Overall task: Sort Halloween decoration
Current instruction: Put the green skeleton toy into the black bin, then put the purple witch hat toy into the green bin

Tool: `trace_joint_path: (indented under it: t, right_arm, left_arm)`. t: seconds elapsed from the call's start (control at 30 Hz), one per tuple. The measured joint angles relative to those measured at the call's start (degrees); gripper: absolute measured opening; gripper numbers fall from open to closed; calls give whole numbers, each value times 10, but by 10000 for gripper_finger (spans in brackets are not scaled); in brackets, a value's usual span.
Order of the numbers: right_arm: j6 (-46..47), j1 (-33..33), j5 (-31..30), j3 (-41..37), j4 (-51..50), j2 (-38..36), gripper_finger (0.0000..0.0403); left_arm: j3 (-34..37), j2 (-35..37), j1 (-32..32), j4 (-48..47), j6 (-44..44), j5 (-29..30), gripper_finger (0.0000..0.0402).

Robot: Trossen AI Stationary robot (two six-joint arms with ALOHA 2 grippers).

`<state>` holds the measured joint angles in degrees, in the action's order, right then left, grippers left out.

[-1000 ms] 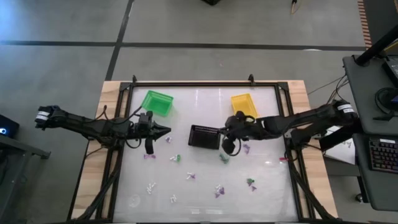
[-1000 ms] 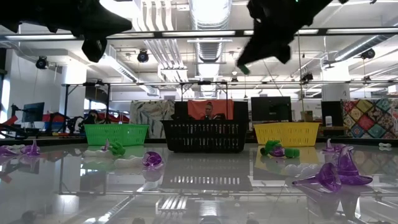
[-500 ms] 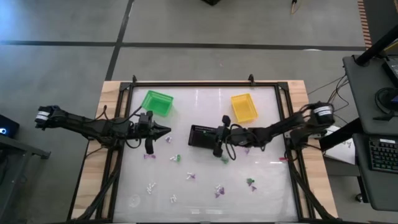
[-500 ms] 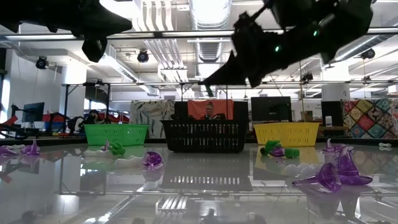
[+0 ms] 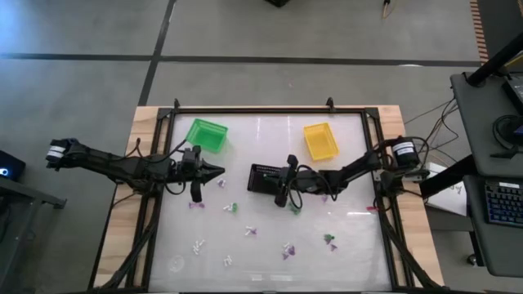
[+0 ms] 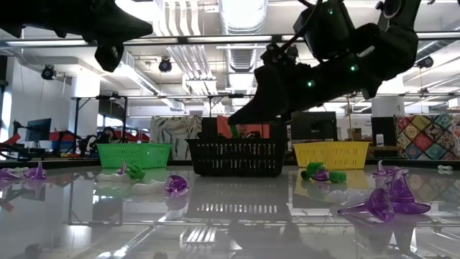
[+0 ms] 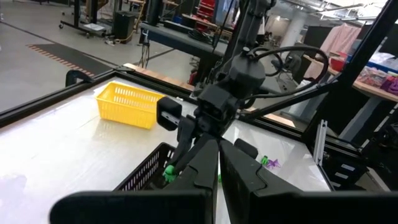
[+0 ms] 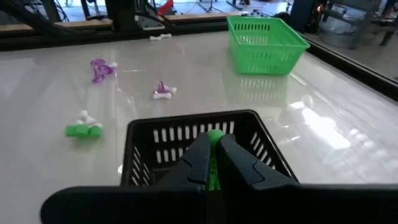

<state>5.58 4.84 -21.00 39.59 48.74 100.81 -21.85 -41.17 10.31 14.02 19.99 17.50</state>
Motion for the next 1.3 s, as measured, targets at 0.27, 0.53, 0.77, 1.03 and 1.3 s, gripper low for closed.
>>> trace_joint_path:
  t: [0.27, 0.53, 0.77, 1.03, 1.3]
  right_arm:
    - [-1, 0, 8, 1, 0, -13, 19]
    - [19, 0, 15, 1, -2, -14, 105]
    - [19, 0, 15, 2, -3, -15, 169]
    - [45, 2, 17, 3, -37, -54, 183]
    - [73, 5, 30, 3, -156, -143, 173]
  left_arm:
    - [0, 0, 0, 0, 0, 0, 0]
    - [0, 0, 0, 0, 0, 1, 0]
    - [0, 0, 0, 0, 0, 1, 0]
    - [0, 0, 0, -1, 16, -5, 0]
    - [0, 0, 1, -99, 130, -35, 0]
